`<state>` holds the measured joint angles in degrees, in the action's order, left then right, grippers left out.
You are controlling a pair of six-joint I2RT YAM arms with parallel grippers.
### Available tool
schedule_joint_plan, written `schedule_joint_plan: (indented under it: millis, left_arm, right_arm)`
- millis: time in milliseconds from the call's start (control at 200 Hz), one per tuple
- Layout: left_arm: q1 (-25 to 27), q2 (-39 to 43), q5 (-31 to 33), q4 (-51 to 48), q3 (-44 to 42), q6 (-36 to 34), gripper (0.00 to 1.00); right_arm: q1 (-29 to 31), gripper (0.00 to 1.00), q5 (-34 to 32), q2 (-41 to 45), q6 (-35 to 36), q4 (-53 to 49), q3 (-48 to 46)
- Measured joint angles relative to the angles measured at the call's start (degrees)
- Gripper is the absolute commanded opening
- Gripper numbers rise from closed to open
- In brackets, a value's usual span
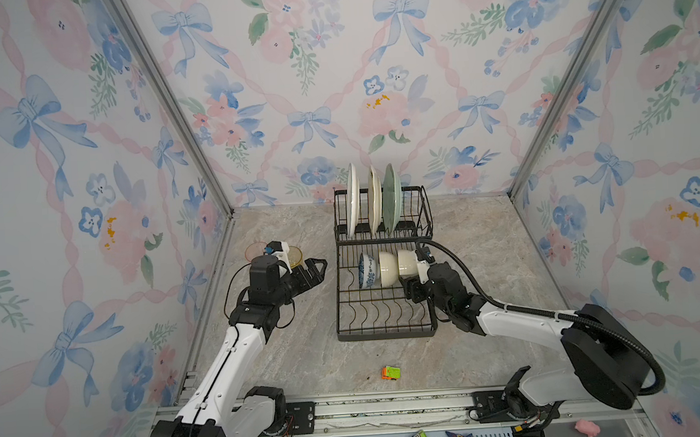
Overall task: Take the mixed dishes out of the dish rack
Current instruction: 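Lift the cream bowl out with the right gripper while the left gripper approaches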
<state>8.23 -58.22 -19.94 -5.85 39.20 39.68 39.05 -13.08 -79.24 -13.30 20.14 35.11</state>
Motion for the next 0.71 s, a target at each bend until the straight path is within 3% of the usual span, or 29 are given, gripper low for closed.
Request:
schedule_joint_plan:
  millis: [260, 705]
  left_arm:
    - [1.4, 1.7, -1.0, 0.0, -0.6, 0.0, 0.98]
    - [11.5, 4.7, -1.2, 1.2, -0.9, 1.5, 0.98]
  right_arm:
    - [-0.4, 0.61, 2.6, 6.9, -6.3, -3.3, -1.7]
    - [0.1, 0.61, 6.5, 11.7, -16.2, -4.2, -2.9]
